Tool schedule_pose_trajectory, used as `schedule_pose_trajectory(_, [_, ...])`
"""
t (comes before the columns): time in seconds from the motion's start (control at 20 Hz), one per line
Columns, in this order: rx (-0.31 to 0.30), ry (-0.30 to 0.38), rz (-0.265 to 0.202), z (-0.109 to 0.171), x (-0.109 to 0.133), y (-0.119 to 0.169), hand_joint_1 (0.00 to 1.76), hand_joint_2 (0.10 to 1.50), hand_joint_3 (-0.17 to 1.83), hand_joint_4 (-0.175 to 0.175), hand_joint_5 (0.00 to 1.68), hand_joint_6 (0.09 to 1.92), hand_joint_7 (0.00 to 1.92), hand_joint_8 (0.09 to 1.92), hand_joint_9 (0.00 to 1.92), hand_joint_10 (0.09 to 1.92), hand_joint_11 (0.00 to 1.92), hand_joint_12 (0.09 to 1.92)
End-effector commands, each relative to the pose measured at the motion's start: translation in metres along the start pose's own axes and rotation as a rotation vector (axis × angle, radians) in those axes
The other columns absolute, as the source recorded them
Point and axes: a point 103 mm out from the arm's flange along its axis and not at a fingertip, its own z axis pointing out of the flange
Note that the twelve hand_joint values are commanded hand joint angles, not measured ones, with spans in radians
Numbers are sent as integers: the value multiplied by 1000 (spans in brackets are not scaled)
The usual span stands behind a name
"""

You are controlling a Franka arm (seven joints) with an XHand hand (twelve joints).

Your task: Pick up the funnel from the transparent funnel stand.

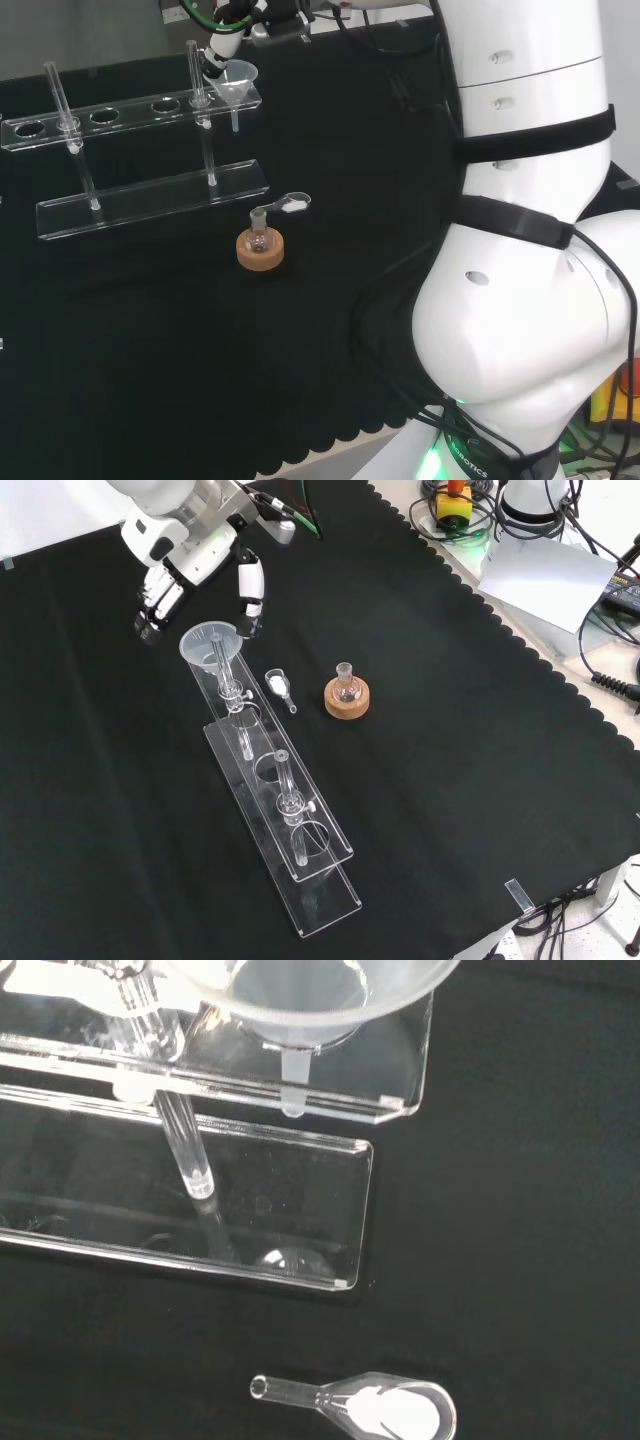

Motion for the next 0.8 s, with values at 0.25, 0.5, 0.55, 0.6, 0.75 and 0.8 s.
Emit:
schedule_pose_trajectory(0.25, [-48,-21,-3,17,12,-2,568,776,310,-35,56,87,0,273,55,871,312,1488])
schedule_pose_trajectory(0.5, [-25,-38,12,22,15,4,572,775,315,-36,59,87,0,272,54,876,291,1494])
schedule_pose_trajectory(0.55, [-19,-42,12,23,15,5,572,775,316,-37,61,87,0,273,56,878,288,1496])
schedule_pose_trajectory(0.6, [-13,-47,13,24,15,7,573,775,317,-37,62,87,0,274,58,880,285,1497])
schedule_pose_trajectory(0.75, [2,-60,16,28,16,11,583,774,319,-38,63,87,0,278,62,883,281,1501])
schedule_pose_trajectory(0.8, [7,-66,20,29,16,12,588,774,320,-38,64,87,0,279,64,884,280,1502])
